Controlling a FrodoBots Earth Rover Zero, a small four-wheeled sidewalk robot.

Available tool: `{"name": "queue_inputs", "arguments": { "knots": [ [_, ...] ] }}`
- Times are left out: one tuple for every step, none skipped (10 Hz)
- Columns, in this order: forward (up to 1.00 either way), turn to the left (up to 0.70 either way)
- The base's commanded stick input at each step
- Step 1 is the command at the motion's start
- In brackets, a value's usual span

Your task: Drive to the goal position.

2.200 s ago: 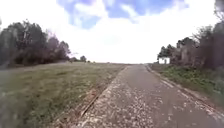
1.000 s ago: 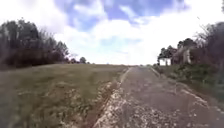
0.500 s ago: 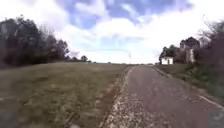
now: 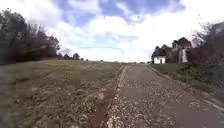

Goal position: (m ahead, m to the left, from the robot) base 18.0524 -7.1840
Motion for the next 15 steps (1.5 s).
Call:
{"name": "queue_inputs", "arguments": {
  "knots": [
    [0.85,0.0],
    [0.85,0.0],
    [0.85,0.0],
    [0.85,0.0],
    [0.85,0.0],
    [0.85,0.0],
    [0.85,0.0],
    [0.85,0.0],
    [0.85,-0.13],
    [0.85,-0.27],
    [0.85,-0.33],
    [0.85,-0.34],
    [0.85,-0.34],
    [0.85,-0.34],
    [0.85,-0.15]
  ]
}}
